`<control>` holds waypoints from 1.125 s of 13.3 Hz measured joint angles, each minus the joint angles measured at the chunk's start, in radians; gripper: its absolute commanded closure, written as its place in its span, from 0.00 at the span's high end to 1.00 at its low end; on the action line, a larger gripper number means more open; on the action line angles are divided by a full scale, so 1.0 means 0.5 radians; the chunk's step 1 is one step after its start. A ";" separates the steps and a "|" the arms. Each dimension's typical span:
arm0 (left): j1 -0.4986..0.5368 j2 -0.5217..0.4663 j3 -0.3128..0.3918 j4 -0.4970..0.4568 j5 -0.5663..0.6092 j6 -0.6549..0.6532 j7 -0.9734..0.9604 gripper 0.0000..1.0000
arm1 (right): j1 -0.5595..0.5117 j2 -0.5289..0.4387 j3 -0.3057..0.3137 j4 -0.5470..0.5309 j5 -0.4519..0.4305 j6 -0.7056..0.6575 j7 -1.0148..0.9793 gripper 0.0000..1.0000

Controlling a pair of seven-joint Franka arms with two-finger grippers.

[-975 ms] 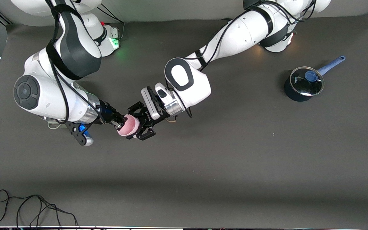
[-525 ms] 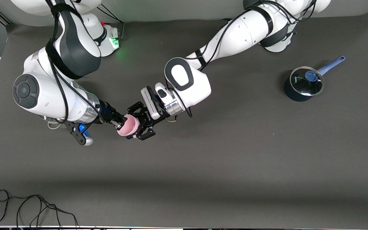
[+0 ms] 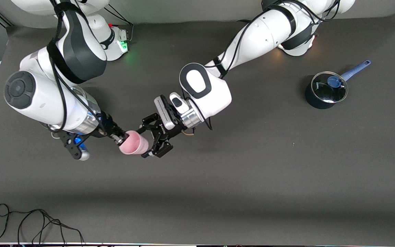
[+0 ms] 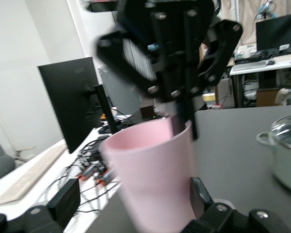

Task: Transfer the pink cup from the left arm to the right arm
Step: 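Open the left gripper and withdraw it while the right gripper pulls away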

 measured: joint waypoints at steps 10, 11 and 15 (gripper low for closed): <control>0.555 -0.264 0.046 -0.617 0.493 -0.630 -0.007 1.00 | -0.346 -0.002 -0.284 0.001 -0.222 0.083 -1.117 0.00; 0.639 -0.290 0.047 -0.661 0.586 -0.788 -0.031 1.00 | -0.419 -0.003 -0.287 0.001 -0.222 0.083 -1.345 0.00; 0.961 -0.414 0.048 -0.721 1.328 -1.533 -0.591 1.00 | -0.758 -0.022 -0.299 0.003 -0.180 0.068 -2.303 0.00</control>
